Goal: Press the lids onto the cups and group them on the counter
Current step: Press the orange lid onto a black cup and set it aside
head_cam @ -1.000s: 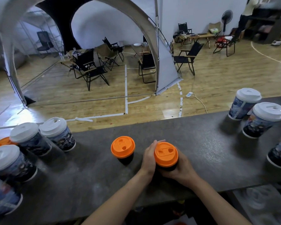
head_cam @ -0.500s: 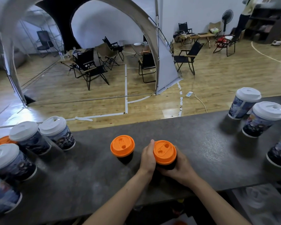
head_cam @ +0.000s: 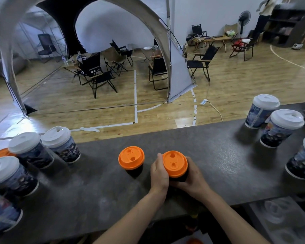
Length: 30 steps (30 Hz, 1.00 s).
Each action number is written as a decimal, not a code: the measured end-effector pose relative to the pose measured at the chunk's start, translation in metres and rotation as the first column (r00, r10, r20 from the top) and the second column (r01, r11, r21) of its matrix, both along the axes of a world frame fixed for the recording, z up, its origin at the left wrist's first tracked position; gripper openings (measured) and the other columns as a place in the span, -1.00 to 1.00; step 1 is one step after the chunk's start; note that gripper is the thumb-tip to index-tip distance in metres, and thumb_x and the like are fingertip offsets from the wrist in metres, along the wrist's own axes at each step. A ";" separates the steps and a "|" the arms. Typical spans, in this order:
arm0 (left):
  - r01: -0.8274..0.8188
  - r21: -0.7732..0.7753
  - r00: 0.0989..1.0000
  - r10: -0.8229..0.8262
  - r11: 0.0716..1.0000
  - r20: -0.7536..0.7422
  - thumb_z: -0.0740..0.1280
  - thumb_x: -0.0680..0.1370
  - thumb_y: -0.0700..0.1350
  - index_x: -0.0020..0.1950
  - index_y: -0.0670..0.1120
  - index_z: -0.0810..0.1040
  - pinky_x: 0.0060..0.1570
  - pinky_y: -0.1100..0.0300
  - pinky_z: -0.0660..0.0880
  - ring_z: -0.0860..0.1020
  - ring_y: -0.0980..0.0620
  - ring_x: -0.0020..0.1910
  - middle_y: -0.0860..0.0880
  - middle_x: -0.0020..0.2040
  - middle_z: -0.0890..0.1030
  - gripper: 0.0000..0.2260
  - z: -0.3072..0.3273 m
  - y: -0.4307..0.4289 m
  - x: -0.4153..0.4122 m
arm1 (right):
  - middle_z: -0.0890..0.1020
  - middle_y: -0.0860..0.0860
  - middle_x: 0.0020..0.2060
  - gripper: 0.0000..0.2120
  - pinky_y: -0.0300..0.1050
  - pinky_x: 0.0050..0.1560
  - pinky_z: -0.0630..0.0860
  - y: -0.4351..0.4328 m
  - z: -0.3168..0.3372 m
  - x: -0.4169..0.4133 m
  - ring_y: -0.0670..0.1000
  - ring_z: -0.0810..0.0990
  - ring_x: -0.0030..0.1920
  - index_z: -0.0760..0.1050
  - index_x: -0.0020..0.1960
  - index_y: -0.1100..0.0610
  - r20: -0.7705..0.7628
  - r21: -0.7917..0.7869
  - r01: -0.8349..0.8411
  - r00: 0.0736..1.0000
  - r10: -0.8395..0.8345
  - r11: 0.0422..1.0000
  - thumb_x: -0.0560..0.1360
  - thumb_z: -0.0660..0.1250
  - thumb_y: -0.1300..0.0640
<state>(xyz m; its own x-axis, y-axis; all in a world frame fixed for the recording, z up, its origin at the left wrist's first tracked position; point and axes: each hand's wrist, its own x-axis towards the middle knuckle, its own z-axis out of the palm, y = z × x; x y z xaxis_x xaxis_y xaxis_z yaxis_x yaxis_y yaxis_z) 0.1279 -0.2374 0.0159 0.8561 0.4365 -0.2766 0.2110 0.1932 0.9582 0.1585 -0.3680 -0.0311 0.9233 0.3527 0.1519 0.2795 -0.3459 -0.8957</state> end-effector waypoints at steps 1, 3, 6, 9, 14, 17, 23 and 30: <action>0.012 0.005 1.000 -0.012 1.000 -0.002 0.12 0.73 0.06 -0.09 -0.04 0.61 0.03 0.17 0.46 0.62 0.05 -0.02 -0.02 -0.06 0.67 -0.64 0.000 0.000 0.000 | 0.59 -0.20 0.22 -0.14 -0.08 0.25 0.54 -0.001 0.000 0.001 -0.22 0.57 0.24 0.39 0.33 -0.11 -0.003 -0.002 0.009 1.000 -0.009 1.000 0.15 0.64 -0.32; 0.085 0.018 0.996 -0.085 0.996 -0.001 0.12 0.73 0.04 -0.10 -0.07 0.65 0.02 0.19 0.47 0.65 0.05 -0.04 -0.03 -0.09 0.70 -0.61 0.001 0.004 0.006 | 0.60 -0.17 0.24 -0.15 0.00 0.30 0.54 -0.004 -0.001 0.003 -0.20 0.56 0.26 0.40 0.37 -0.10 -0.005 -0.011 -0.001 1.000 0.001 1.000 0.16 0.65 -0.18; 0.208 0.038 0.978 -0.207 0.977 -0.020 0.11 0.73 0.02 0.07 -0.17 0.72 0.01 0.28 0.51 0.69 0.01 0.04 -0.10 0.01 0.75 -0.57 0.006 0.013 0.014 | 0.60 -0.13 0.30 -0.11 0.06 0.37 0.51 -0.006 -0.004 0.004 -0.14 0.55 0.33 0.39 0.47 -0.02 0.005 -0.019 -0.030 1.000 0.030 0.999 0.20 0.65 -0.03; 0.137 0.033 0.991 -0.137 0.990 -0.006 0.13 0.73 0.01 0.08 -0.11 0.70 0.11 0.18 0.52 0.66 0.01 0.08 -0.08 0.06 0.72 -0.63 0.004 0.011 0.011 | 0.59 -0.16 0.30 -0.10 -0.11 0.34 0.50 -0.003 -0.001 0.001 -0.15 0.55 0.33 0.39 0.46 -0.01 0.007 0.018 -0.033 0.999 0.032 0.999 0.22 0.68 -0.14; 0.074 0.000 0.997 -0.074 0.997 0.010 0.14 0.73 -0.01 -0.20 -0.04 0.59 -0.14 0.30 0.48 0.61 0.21 -0.24 0.09 -0.27 0.66 -0.61 0.005 0.003 0.005 | 0.63 -0.18 0.18 -0.20 -0.14 0.21 0.56 -0.002 0.004 0.000 -0.21 0.61 0.19 0.45 0.29 -0.10 0.003 0.020 0.018 1.000 -0.018 1.000 0.15 0.64 -0.31; 0.194 -0.014 0.981 -0.195 0.981 -0.012 0.15 0.72 -0.03 -0.03 -0.25 0.71 -0.08 0.32 0.54 0.68 0.09 -0.12 -0.12 -0.09 0.75 -0.57 0.005 0.016 0.017 | 0.63 -0.14 0.24 -0.16 -0.03 0.32 0.54 -0.005 0.000 0.003 -0.19 0.58 0.27 0.46 0.40 -0.03 0.007 -0.015 -0.010 1.000 0.010 1.000 0.18 0.65 -0.11; 0.117 0.034 0.993 -0.117 0.993 0.025 0.07 0.74 -0.03 0.11 -0.11 0.72 -0.09 0.41 0.50 0.68 0.19 -0.05 0.02 -0.03 0.75 -0.59 -0.002 0.012 0.010 | 0.60 -0.21 0.24 -0.17 -0.28 0.26 0.49 -0.002 0.003 0.002 -0.21 0.57 0.27 0.42 0.36 -0.11 0.021 0.004 -0.036 0.999 0.036 0.999 0.19 0.70 -0.16; 0.184 -0.026 0.983 -0.185 0.982 -0.006 0.05 0.74 0.01 0.09 -0.09 0.72 0.03 0.30 0.50 0.68 0.06 0.08 -0.03 0.03 0.75 -0.56 0.005 0.013 0.009 | 0.66 -0.15 0.22 -0.20 -0.19 0.28 0.52 -0.008 0.002 0.006 -0.18 0.61 0.25 0.50 0.38 -0.04 -0.015 0.019 -0.032 0.999 0.032 0.999 0.19 0.69 -0.07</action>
<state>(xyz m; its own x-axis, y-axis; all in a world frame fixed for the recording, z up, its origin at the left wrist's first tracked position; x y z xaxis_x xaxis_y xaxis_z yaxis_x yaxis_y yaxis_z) 0.1370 -0.2240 0.0207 0.9190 0.2638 -0.2929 0.2531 0.1748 0.9515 0.1642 -0.3757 -0.0292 0.9139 0.3790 0.1453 0.2767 -0.3197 -0.9062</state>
